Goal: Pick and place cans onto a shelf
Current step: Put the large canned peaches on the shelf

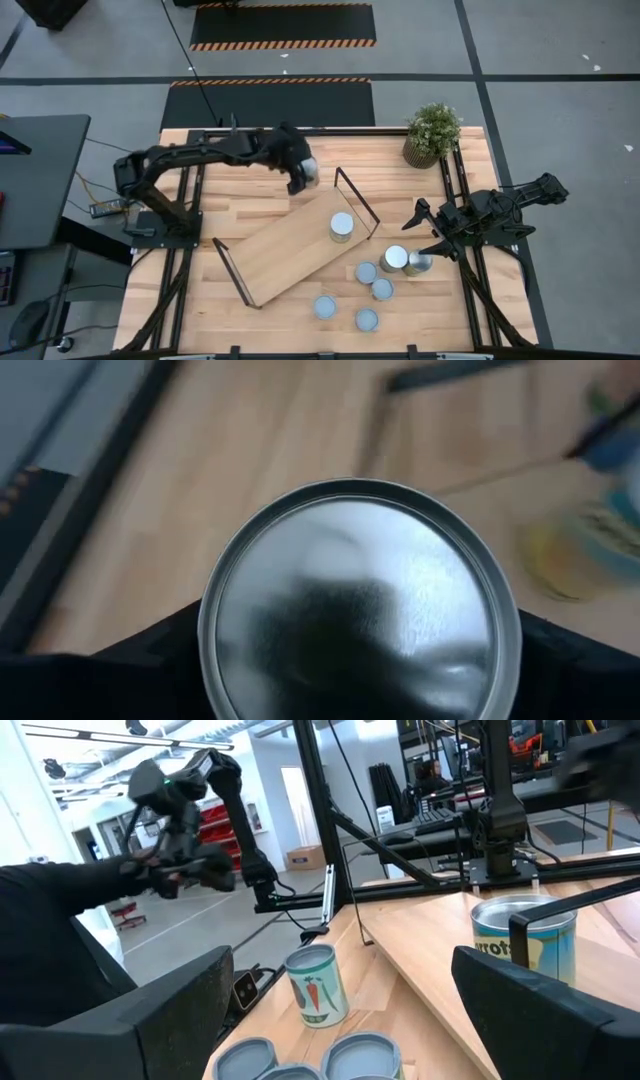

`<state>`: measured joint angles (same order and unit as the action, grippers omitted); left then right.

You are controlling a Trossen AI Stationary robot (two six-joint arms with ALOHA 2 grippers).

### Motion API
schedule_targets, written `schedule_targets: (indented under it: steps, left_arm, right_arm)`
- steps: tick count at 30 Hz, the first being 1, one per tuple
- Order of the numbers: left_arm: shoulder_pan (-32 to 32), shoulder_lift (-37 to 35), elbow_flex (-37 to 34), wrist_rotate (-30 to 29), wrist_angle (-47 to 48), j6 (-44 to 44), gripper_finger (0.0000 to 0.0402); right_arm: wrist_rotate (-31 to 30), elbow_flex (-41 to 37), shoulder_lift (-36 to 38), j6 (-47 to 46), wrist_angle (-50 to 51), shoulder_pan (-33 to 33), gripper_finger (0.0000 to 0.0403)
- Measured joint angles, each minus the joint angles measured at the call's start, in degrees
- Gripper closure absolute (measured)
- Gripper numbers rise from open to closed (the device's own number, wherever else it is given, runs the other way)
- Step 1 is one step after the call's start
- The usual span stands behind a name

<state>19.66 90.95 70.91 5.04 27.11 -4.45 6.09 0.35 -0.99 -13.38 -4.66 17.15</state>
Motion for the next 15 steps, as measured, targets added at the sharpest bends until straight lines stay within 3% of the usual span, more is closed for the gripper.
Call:
schedule_targets:
  steps: [3, 8, 15]
  left_arm:
    - [-3.81, 0.08, 0.0, -0.69, 1.12, 2.23, 0.008]
    - [-9.51, 1.71, 0.0, -7.14, -1.04, 6.58, 0.008]
    - [-13.18, 3.99, -0.04, -13.36, -6.15, 11.82, 0.0079]
  right_arm:
    - [0.0, 0.0, -0.01, 0.01, 0.02, 0.01, 0.002]
    - [0.01, 0.0, -0.01, 0.0, -0.01, 0.01, 0.002]
    - [0.0, 0.01, 0.0, -0.01, 0.03, 0.0, 0.002]
